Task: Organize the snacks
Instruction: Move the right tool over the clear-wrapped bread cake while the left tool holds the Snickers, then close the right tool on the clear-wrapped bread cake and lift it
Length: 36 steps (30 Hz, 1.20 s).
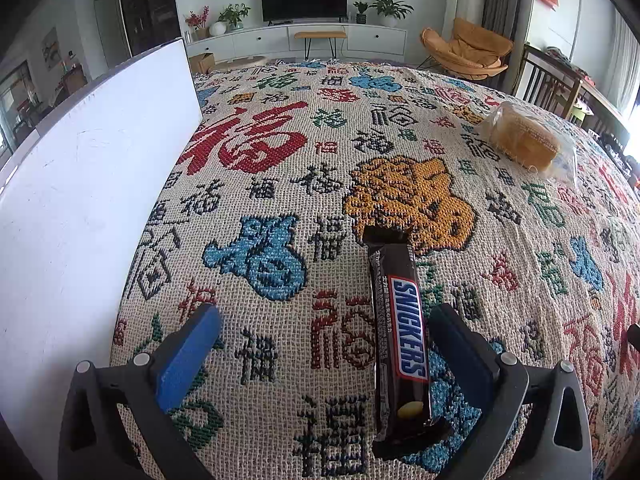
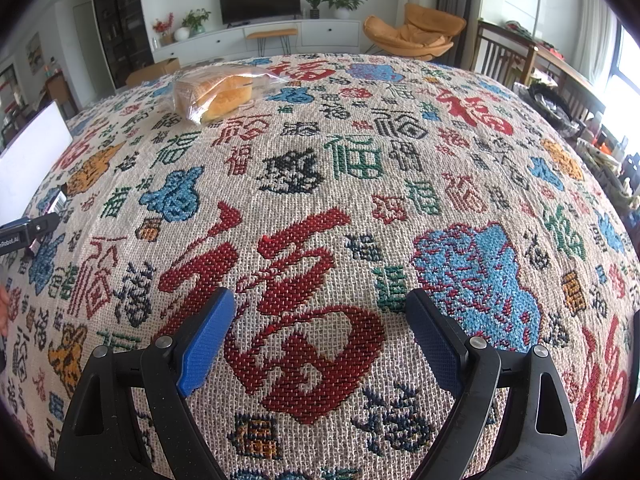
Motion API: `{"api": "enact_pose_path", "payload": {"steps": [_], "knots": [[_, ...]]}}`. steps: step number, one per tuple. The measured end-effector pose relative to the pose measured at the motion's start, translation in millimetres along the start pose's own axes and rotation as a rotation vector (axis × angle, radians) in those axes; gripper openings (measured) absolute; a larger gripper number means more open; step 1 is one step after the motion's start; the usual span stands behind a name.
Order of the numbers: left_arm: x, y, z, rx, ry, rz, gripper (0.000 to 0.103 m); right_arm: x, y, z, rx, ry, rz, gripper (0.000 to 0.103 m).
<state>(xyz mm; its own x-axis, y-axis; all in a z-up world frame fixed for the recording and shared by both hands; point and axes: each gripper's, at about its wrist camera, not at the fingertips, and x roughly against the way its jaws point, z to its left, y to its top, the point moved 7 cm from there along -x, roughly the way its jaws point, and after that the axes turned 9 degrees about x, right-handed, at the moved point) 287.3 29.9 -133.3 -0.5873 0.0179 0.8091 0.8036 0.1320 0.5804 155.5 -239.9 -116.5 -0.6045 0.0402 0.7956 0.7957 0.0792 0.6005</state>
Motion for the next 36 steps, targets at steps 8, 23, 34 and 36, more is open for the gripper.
{"api": "enact_pose_path", "payload": {"steps": [8,23,34,36], "knots": [[-0.1,0.0,0.1,0.0,0.0,0.0,0.103,-0.1,0.0,-0.1,0.0,0.0,0.0,0.09],[-0.3,0.1,0.4,0.0,-0.001,0.0,0.103,1.5,2.2,-0.5,-0.007,0.027,-0.012,0.09],[-0.2,-0.1,0.1,0.0,-0.001,0.0,0.103,-28.5,188.6,3.5,0.201,0.275,-0.177,0.089],[-0.1,-0.2,-0.2,0.0,0.0,0.0,0.103,-57.9,213.8,9.4,0.205,0.3,-0.117,0.089]]}}
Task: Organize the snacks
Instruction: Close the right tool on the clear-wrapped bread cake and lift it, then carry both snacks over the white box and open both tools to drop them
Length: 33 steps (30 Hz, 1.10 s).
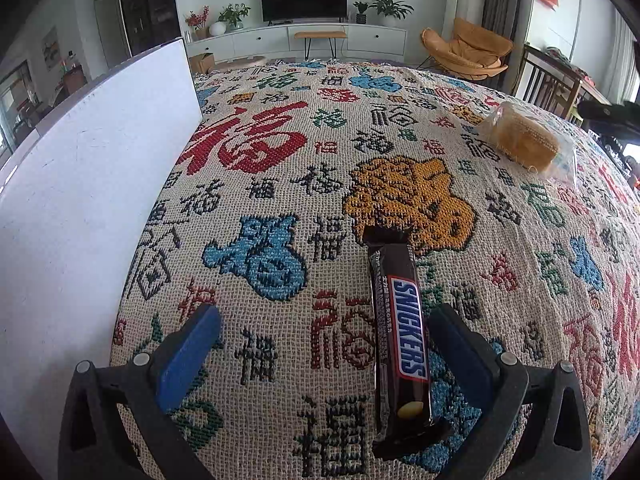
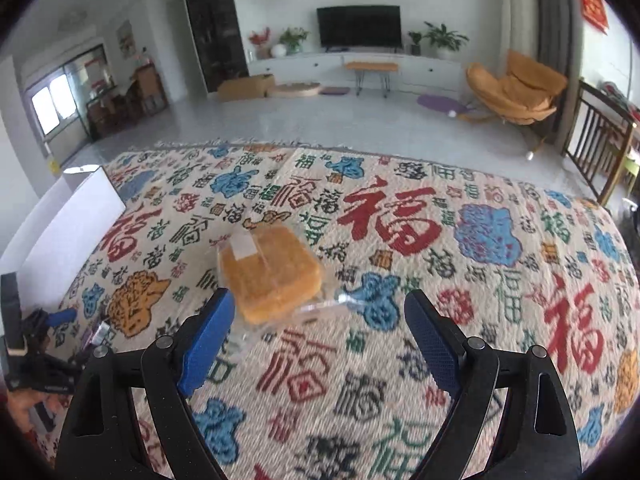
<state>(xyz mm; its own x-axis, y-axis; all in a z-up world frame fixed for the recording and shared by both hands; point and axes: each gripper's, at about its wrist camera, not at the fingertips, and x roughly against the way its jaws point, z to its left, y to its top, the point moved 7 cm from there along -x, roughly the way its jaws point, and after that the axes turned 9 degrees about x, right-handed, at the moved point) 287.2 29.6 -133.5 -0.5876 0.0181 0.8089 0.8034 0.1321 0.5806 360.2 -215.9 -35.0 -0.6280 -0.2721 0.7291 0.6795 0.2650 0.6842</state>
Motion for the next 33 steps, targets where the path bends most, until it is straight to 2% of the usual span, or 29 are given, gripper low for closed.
{"api": "enact_pose_path", "payload": {"steps": [2,4,6,7,9,13,16,17,19,22,25,29,33], "knots": [[-0.2,0.1,0.4,0.0,0.0,0.0,0.103,-25.5,12.3,-6.5,-0.064,0.023,0.034,0.089],[-0.1,0.1,0.1,0.0,0.0,0.0,0.103,-48.7,20.3,-5.2,-0.157,0.099,0.06,0.089],[0.1,0.1,0.0,0.0,0.0,0.0,0.103,-63.7,22.1,6.8,-0.18,0.165,0.087,0.089],[0.3,0.0,-0.5,0.0,0.0,0.0,0.103,-70.3,21.6,15.3,-0.159,0.185,0.115,0.089],[0.3,0.0,-0.5,0.0,0.0,0.0,0.103,-81.0,16.7,32.8,-0.069,0.173,0.188,0.088],[0.3,0.0,-0.6,0.0,0.0,0.0,0.103,-84.6,5.1,64.8,0.183,0.068,0.246,0.09],[0.4,0.0,-0.8,0.0,0.0,0.0,0.103,-104.2,-17.2,72.5,0.244,0.012,0.355,0.087],[0.0,0.1,0.0,0.0,-0.001,0.0,0.103,-107.4,-21.7,71.1,0.225,0.002,0.353,0.085],[0.4,0.0,-0.3,0.0,0.0,0.0,0.103,-98.9,-18.7,61.9,0.111,-0.008,0.274,0.077],[-0.1,0.3,0.5,0.0,0.0,0.0,0.103,-70.6,-26.2,53.3,-0.062,0.02,0.15,0.076],[0.2,0.2,0.0,0.0,0.0,0.0,0.103,-28.0,-56.3,54.6,-0.162,0.018,0.087,0.076],[-0.2,0.4,0.5,0.0,0.0,0.0,0.103,25.8,-122.9,67.9,-0.139,-0.068,0.091,0.076],[0.0,0.2,0.0,0.0,0.0,0.0,0.103,50.3,-175.7,73.9,-0.123,-0.166,0.117,0.076]]}}
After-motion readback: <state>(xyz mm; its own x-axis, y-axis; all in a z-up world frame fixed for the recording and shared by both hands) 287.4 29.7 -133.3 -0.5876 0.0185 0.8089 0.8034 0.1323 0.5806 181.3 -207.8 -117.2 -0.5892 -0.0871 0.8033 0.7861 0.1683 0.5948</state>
